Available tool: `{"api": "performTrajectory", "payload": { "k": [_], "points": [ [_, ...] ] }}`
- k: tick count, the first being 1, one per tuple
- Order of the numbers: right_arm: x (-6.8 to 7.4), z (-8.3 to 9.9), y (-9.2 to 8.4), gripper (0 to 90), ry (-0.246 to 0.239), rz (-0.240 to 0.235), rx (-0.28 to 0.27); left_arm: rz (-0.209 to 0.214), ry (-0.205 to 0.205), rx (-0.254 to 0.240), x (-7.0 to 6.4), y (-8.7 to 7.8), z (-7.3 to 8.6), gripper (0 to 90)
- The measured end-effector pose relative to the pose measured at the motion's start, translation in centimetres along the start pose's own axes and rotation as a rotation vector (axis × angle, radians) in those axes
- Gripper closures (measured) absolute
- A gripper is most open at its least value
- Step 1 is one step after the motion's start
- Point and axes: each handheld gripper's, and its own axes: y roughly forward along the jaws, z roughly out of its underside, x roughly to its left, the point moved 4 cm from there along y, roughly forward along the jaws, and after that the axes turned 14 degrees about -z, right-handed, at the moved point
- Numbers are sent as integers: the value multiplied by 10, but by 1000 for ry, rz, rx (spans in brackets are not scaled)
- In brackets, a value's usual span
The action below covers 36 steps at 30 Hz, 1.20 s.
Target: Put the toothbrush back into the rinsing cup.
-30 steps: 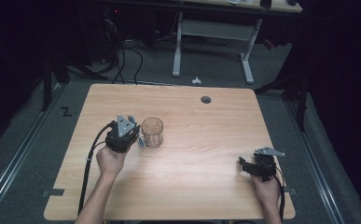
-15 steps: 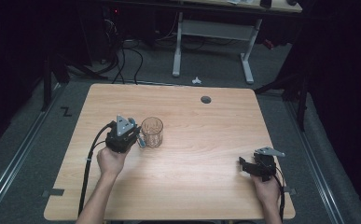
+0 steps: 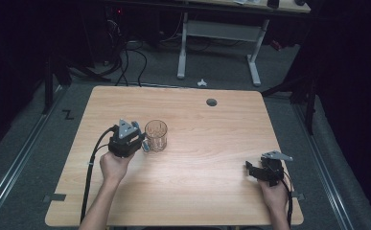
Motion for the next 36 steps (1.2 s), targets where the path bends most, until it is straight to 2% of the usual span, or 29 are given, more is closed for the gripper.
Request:
{"api": "performTrajectory", "payload": {
  "k": [7, 13, 18, 26, 36],
  "points": [
    [0, 0, 0, 304, 0, 0, 0, 10, -42, 26, 3, 0, 0, 527],
    [0, 0, 0, 304, 0, 0, 0, 32, -56, 35, 6, -2, 1, 468],
    [0, 0, 0, 304, 0, 0, 0, 40, -58, 33, 8, -5, 1, 450],
    [0, 0, 0, 304, 0, 0, 0, 40, -109, 17, 17, -12, 7, 427],
    [0, 0, 0, 305, 0, 0, -1, 37, -134, 11, 24, -20, 13, 422]
  ]
}}
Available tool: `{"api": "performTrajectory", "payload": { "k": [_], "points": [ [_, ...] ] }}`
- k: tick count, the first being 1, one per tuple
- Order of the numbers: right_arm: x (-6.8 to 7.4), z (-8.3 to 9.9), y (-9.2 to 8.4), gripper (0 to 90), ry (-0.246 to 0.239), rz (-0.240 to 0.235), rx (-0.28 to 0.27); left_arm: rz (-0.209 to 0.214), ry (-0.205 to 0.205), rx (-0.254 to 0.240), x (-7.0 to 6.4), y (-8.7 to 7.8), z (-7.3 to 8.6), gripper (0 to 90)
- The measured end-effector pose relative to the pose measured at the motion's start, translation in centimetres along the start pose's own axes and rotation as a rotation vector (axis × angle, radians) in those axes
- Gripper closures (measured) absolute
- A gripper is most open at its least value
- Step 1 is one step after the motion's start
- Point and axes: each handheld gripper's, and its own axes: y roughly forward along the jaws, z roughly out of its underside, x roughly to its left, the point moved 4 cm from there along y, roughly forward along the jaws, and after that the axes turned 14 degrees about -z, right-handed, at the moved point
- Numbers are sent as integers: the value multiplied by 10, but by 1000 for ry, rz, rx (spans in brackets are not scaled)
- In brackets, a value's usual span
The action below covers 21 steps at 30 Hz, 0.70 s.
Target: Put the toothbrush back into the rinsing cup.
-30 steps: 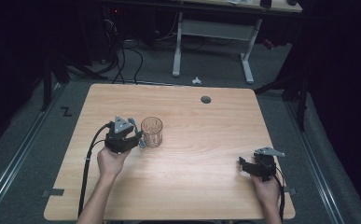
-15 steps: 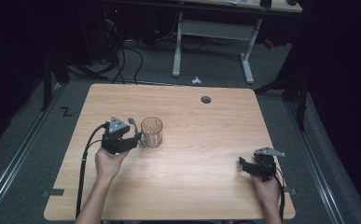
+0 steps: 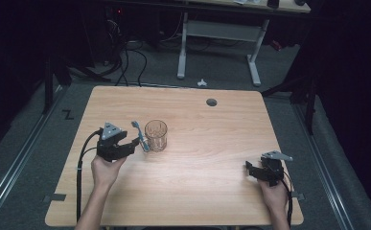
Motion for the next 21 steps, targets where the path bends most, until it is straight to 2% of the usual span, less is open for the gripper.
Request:
{"api": "performTrajectory", "payload": {
  "k": [8, 21],
  "points": [
    [0, 0, 0, 305, 0, 0, 0, 6, -44, -1, 6, -4, 5, 420],
    [0, 0, 0, 305, 0, 0, 0, 9, -85, -10, 12, -11, 11, 415]
  ]
}}
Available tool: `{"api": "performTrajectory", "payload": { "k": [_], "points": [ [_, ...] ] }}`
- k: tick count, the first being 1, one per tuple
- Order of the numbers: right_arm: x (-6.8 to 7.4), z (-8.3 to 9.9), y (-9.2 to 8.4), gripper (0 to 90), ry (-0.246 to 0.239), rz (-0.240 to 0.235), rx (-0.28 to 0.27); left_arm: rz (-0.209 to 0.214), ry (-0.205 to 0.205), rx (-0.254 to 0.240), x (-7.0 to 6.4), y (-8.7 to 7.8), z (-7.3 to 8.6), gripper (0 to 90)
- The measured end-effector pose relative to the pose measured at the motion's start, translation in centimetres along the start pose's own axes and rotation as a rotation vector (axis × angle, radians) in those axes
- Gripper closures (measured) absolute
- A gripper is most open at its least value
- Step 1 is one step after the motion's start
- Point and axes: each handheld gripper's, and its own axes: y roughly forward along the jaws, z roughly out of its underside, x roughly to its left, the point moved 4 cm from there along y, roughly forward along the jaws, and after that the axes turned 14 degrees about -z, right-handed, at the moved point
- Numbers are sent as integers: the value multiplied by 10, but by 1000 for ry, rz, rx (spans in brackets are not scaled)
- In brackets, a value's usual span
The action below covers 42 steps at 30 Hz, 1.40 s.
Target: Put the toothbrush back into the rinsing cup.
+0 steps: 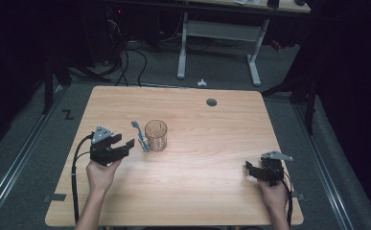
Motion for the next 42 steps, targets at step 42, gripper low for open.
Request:
{"api": "performTrajectory", "payload": {
  "k": [42],
  "points": [
    [0, 0, 0, 305, 1, 0, 0, -25, -51, 49, 10, -4, 30, 410]
  ]
}}
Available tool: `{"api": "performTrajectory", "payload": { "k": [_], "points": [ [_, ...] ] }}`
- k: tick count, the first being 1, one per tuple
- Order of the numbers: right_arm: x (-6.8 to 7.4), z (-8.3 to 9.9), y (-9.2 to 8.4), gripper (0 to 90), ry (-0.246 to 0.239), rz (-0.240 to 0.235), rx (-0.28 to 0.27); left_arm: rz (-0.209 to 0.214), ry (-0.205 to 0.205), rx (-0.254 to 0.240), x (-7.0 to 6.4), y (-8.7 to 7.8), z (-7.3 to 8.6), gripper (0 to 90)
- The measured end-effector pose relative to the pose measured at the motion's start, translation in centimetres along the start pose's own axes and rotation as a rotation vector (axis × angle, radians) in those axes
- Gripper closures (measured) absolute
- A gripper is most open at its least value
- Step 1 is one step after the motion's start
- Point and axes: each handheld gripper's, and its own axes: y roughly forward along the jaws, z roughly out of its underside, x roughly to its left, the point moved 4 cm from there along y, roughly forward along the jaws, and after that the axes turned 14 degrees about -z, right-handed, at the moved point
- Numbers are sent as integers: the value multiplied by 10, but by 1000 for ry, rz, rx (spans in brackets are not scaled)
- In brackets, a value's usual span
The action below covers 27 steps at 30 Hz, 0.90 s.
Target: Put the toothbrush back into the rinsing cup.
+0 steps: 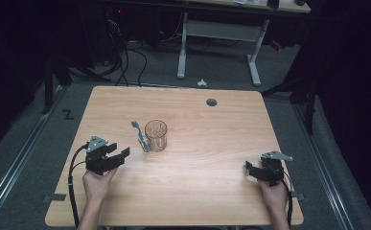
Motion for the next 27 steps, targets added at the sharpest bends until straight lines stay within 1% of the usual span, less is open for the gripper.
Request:
{"api": "performTrajectory", "payload": {
  "k": [3, 4, 8, 17, 20, 23, 27],
  "points": [
    [0, 0, 0, 305, 0, 0, 0, 0, -5, 7, 1, 1, 2, 410],
    [0, 0, 0, 305, 0, 0, 0, 7, -17, 13, 2, 2, 5, 410],
    [0, 0, 0, 305, 0, 0, 0, 10, -30, 25, 4, 3, 9, 411],
    [0, 0, 0, 305, 0, 0, 0, 2, -36, 56, 6, 8, 19, 410],
    [0, 0, 0, 305, 0, 0, 0, -3, -44, 83, 9, 15, 24, 410],
    [0, 0, 0, 305, 1, 0, 0, -6, -50, 94, 10, 18, 27, 410],
    [0, 0, 0, 305, 0, 0, 0, -18, -38, 107, 10, 21, 29, 410]
  ]
}}
